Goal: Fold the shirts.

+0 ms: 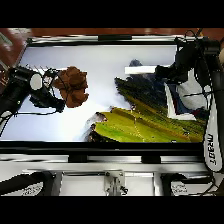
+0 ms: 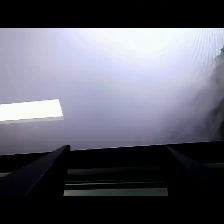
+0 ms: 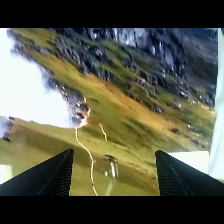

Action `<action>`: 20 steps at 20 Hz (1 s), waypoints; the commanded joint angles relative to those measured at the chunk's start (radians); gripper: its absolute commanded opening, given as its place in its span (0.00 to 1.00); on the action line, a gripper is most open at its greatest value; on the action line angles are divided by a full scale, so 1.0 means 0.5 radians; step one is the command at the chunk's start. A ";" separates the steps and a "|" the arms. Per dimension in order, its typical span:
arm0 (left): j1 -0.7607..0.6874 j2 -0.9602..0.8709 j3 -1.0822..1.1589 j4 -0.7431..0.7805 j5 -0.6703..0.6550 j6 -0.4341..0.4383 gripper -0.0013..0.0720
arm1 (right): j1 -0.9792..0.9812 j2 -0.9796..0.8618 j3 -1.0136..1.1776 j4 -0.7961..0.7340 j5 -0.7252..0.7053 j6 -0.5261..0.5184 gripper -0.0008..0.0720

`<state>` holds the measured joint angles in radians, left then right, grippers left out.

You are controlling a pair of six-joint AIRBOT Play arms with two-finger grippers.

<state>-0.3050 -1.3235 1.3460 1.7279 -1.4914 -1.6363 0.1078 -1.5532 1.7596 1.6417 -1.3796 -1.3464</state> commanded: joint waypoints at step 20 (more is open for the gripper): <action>0.335 -1.488 1.325 -0.097 0.546 -0.037 1.00 | 0.003 -0.001 0.000 0.126 -0.060 -0.123 0.87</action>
<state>-0.1432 -2.0033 1.9797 1.7203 -1.2137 -1.6543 0.1093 -1.5532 1.7596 1.7023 -1.4124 -1.4067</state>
